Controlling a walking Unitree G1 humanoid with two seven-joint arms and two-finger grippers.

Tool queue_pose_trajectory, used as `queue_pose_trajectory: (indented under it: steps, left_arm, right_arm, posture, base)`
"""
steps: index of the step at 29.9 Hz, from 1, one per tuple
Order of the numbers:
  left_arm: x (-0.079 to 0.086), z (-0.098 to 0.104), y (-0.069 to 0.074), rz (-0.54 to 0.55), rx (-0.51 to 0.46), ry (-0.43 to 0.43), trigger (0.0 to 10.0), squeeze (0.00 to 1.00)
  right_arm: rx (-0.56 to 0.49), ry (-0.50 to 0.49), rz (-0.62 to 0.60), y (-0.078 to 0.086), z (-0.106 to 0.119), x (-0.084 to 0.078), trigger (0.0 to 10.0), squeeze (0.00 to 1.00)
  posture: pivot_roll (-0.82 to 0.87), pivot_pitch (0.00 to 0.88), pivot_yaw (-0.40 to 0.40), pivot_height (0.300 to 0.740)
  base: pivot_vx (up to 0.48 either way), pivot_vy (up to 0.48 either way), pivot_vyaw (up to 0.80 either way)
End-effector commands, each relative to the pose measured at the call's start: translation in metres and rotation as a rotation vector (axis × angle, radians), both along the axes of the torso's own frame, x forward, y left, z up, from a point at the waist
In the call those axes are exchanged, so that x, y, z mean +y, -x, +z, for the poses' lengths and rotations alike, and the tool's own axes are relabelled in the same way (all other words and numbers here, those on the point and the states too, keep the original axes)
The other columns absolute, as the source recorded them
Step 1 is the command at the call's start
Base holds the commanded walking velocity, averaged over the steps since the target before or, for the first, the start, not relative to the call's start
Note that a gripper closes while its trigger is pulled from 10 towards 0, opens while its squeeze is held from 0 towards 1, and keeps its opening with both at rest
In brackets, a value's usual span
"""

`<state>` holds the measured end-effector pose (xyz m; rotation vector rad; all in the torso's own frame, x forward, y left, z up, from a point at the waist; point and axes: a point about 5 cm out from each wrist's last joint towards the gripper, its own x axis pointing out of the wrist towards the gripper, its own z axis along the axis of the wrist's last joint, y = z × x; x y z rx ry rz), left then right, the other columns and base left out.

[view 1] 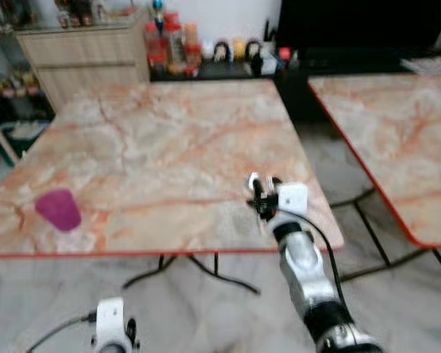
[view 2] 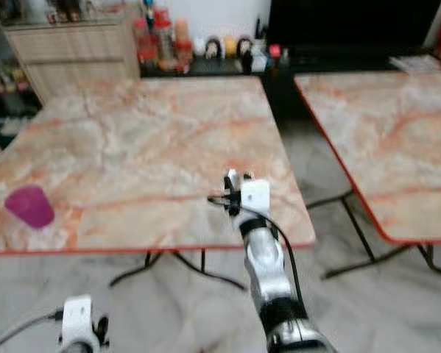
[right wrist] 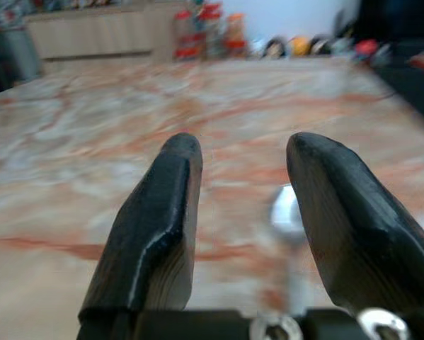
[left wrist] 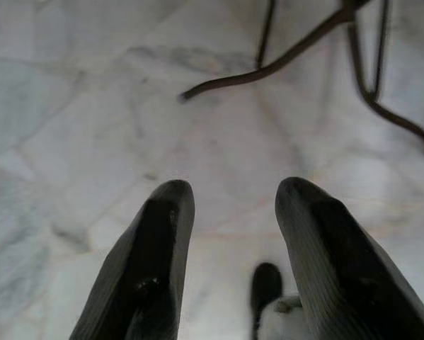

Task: Setting the table

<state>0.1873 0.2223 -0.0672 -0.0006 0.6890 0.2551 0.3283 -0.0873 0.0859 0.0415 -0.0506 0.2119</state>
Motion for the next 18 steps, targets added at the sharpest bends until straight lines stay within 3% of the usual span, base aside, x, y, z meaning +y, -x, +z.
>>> queue_pose_trajectory:
  steps: [1,10,18]
  left_arm:
    - [-0.0013,0.0004,-0.0014,0.008,-0.004,0.006,10.0,0.0]
    - [-0.0011,0.0007,-0.0017,0.008,-0.007,0.004,10.0,0.0]
    - [-0.001,0.0002,-0.0008,0.015,-0.003,0.005,10.0,0.0]
  right_arm:
    - [0.017,0.003,-0.021,-0.0007,-0.0024,-0.0069,10.0,0.0]
    - [0.026,-0.002,-0.031,-0.0006,-0.0031,-0.0066,10.0,0.0]
    - [0.06,0.029,-0.079,-0.0007,-0.006,-0.0086,10.0,0.0]
  posture:
    - [-0.01,0.0,0.032,0.732]
    - [-0.01,0.0,0.033,0.732]
    - [-0.01,0.0,0.033,0.732]
  base:
    - [0.296,0.0,0.0]
    - [0.317,0.0,0.0]
    - [0.0,0.0,0.0]
